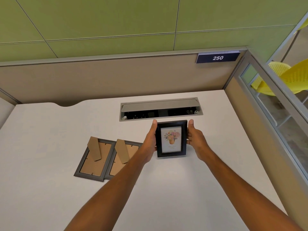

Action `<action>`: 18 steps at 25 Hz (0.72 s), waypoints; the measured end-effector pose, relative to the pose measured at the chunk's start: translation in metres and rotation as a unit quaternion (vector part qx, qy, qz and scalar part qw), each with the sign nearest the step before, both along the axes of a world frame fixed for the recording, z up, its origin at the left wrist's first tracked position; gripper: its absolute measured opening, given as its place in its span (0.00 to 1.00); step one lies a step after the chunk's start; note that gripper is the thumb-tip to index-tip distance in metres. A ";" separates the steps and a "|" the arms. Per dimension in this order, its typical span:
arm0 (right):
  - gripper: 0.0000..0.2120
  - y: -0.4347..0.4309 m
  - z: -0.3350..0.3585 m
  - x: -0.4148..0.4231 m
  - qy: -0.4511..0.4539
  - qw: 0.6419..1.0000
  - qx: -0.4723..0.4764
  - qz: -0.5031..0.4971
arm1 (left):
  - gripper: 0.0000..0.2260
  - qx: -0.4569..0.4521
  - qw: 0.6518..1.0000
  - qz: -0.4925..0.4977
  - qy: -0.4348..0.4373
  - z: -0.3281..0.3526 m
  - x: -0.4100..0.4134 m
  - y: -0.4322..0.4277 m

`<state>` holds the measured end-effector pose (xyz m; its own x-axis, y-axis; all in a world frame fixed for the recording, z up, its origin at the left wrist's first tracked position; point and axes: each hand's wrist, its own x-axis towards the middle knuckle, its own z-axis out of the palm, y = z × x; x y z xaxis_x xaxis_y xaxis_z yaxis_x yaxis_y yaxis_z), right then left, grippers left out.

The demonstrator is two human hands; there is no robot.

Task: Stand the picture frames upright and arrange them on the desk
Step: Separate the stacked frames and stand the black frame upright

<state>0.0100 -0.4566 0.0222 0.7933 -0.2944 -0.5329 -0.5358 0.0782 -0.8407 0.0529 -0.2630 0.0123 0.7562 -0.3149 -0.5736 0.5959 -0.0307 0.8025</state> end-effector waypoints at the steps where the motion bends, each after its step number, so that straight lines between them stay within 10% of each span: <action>1: 0.34 -0.002 -0.002 0.003 0.005 1.000 -0.002 -0.004 | 0.34 -0.003 1.000 0.000 -0.004 -0.001 0.003 -0.002; 18: 0.31 -0.010 -0.024 0.015 0.005 0.999 0.002 -0.040 | 0.35 -0.032 0.998 -0.046 -0.019 -0.016 0.029 -0.006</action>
<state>0.0247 -0.4668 -0.0019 0.7620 -0.3548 -0.5417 -0.5355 0.1250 -0.8352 0.0822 -0.2687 -0.0038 0.7430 -0.4196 -0.5215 0.5618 -0.0327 0.8266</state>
